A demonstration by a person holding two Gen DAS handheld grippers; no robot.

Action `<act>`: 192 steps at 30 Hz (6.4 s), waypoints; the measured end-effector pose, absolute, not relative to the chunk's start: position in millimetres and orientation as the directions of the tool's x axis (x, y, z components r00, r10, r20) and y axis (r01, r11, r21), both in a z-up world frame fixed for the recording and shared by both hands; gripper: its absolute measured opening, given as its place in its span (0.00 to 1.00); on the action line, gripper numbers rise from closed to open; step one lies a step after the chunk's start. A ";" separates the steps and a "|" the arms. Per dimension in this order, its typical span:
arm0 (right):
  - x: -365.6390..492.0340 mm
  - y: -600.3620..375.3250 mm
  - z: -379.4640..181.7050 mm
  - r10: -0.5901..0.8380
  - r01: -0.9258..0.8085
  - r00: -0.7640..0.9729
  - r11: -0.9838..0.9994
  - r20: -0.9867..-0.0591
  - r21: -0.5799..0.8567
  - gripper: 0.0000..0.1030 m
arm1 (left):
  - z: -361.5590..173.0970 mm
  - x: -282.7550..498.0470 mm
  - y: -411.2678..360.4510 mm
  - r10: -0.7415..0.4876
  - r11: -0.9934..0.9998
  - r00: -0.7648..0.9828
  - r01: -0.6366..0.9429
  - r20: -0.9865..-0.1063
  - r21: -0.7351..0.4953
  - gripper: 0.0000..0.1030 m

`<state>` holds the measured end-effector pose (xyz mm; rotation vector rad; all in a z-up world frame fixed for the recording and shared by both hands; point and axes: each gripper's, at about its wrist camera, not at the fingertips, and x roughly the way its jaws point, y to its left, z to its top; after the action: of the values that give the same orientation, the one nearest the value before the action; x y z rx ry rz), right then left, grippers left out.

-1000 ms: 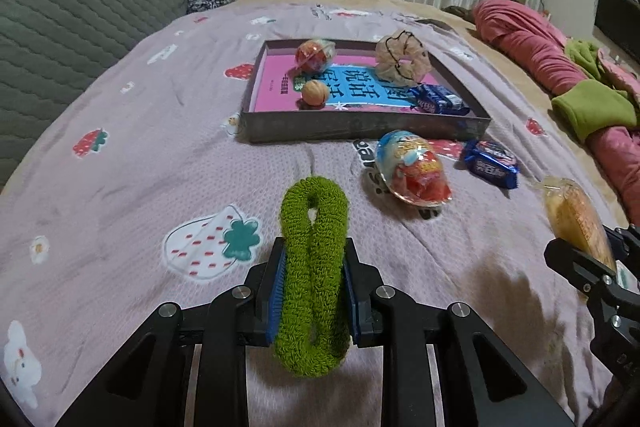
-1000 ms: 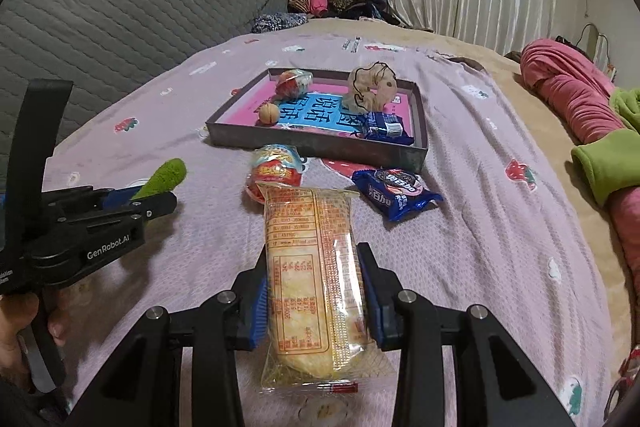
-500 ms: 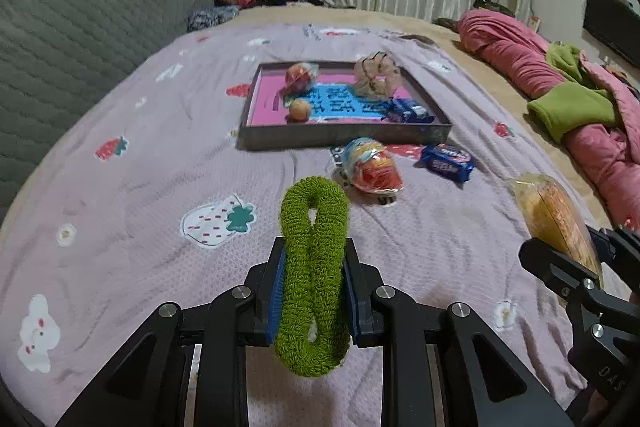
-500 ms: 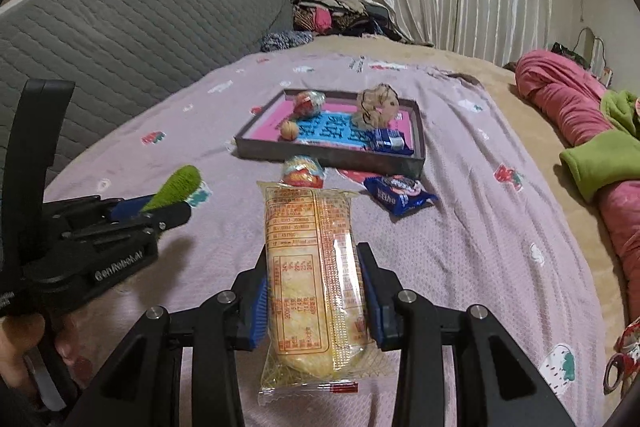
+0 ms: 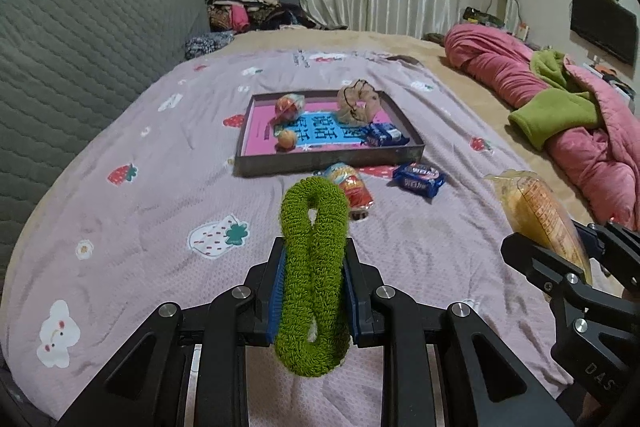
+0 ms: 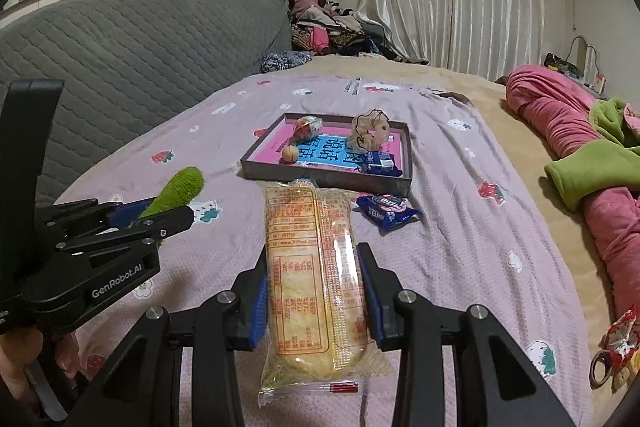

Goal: Organize objects
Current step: 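Lift the green hair tie with left tool while right tool lifts the bread snack, then carry the hair tie and bread snack over the pink book in the tray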

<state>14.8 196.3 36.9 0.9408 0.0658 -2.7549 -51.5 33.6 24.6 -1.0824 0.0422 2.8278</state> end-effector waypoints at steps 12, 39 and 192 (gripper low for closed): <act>20.5 204.9 56.3 -0.195 0.214 -0.797 -0.976 -0.571 0.035 0.38 | 46.7 -39.7 35.7 0.102 -0.992 -0.772 -0.126 -0.628 -0.006 0.25; 3.4 214.9 70.5 -0.171 0.190 -0.819 -0.982 -0.547 0.022 0.38 | 60.4 -55.3 42.1 0.119 -0.988 -0.791 -0.154 -0.600 0.007 0.25; -328.1 210.2 -39.7 -0.049 0.134 -0.775 -0.987 -0.630 -0.088 0.38 | -73.4 -382.8 87.2 0.153 -0.965 -0.672 -0.261 -0.724 0.039 0.26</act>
<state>-328.1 210.2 -39.7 1.0112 0.1958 -2.8647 -382.8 87.2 -73.4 -1.1398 0.2037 2.6746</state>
